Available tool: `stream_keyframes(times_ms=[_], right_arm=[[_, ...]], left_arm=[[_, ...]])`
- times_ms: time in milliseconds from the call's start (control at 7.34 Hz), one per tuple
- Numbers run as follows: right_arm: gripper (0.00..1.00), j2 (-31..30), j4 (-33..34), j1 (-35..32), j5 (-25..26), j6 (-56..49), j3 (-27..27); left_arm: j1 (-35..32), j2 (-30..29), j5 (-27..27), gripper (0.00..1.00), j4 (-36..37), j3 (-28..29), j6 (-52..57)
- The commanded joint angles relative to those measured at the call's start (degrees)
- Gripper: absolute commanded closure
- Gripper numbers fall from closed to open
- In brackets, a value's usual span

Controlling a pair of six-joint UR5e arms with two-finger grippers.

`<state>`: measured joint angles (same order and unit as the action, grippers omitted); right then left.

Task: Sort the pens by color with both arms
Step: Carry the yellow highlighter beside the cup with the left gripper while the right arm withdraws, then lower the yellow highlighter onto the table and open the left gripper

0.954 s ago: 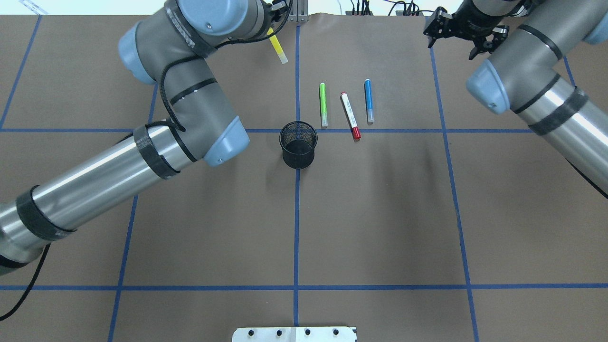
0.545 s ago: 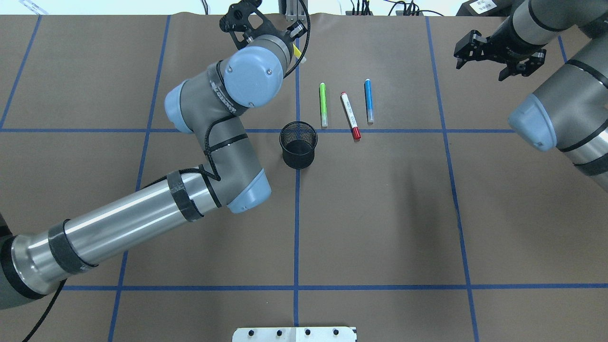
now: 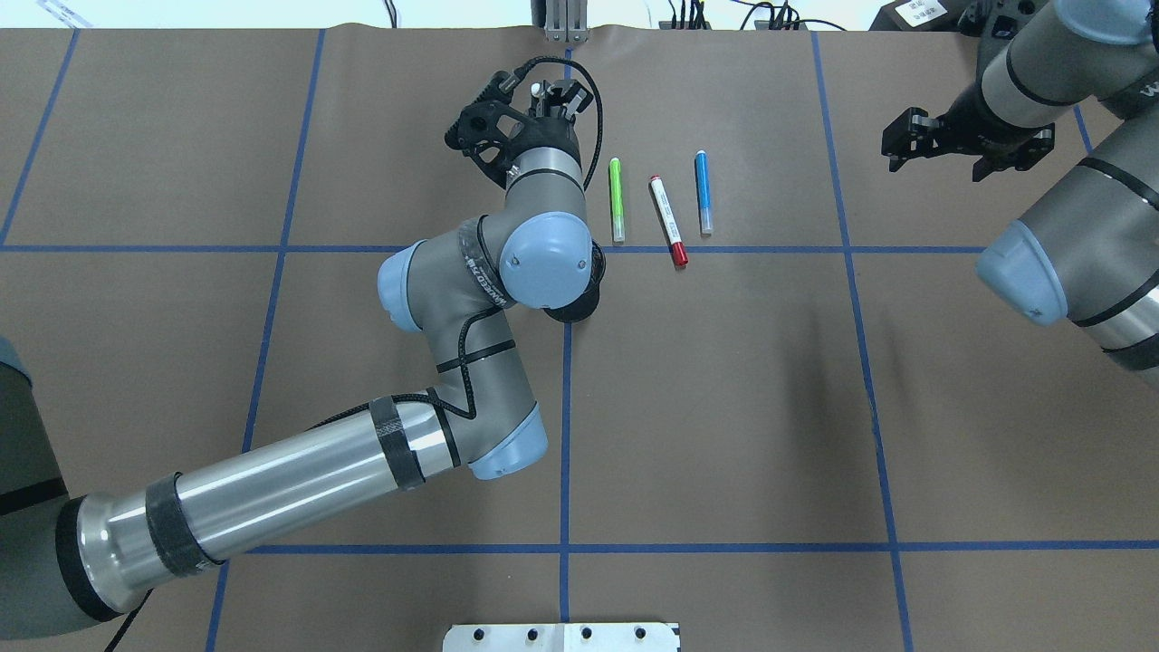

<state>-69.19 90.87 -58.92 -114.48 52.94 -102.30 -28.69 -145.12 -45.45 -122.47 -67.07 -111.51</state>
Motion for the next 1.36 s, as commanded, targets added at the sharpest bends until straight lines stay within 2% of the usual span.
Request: stream_keyframes(times_ms=[0,409,545,681,817,954,1090,1226], right_arm=[[0.0,0.0,0.6,-0.1,0.5,-0.7,-0.6],[0.0,0.6,0.5,-0.3,0.4,-0.7,-0.8],[0.0,-0.1,0.3,-0.2,0.5,-0.7,-0.5],[0.0,0.2,0.1,-0.1,0.4,-0.7,-0.5],[0.0,0.2,0.1,-0.1,0.4,-0.7,-0.6],[0.0,-0.2,-0.1,-0.2,0.5,-0.5,-1.1],[0.0,0.0,0.0,-0.2,0.1,-0.6,-1.2],[0.0,-0.3,0.1,-0.5,-1.3,-2.2,-1.8]], left_arm=[[0.7,-0.9,2.6,0.0,0.1,1.0,-0.5],[0.5,-2.1,2.1,0.0,0.0,-0.1,2.1],[0.0,-1.6,0.3,0.0,-0.1,-4.3,11.1],[-1.6,-0.3,-5.6,0.0,0.0,-8.6,19.4],[-3.6,4.4,-14.3,0.0,1.3,-14.6,23.2],[-6.0,9.6,-24.0,0.0,6.8,-22.0,27.5],[-8.7,13.8,-34.6,0.0,15.7,-29.2,30.8],[-12.8,15.2,-47.0,0.0,26.0,-34.3,34.1]])
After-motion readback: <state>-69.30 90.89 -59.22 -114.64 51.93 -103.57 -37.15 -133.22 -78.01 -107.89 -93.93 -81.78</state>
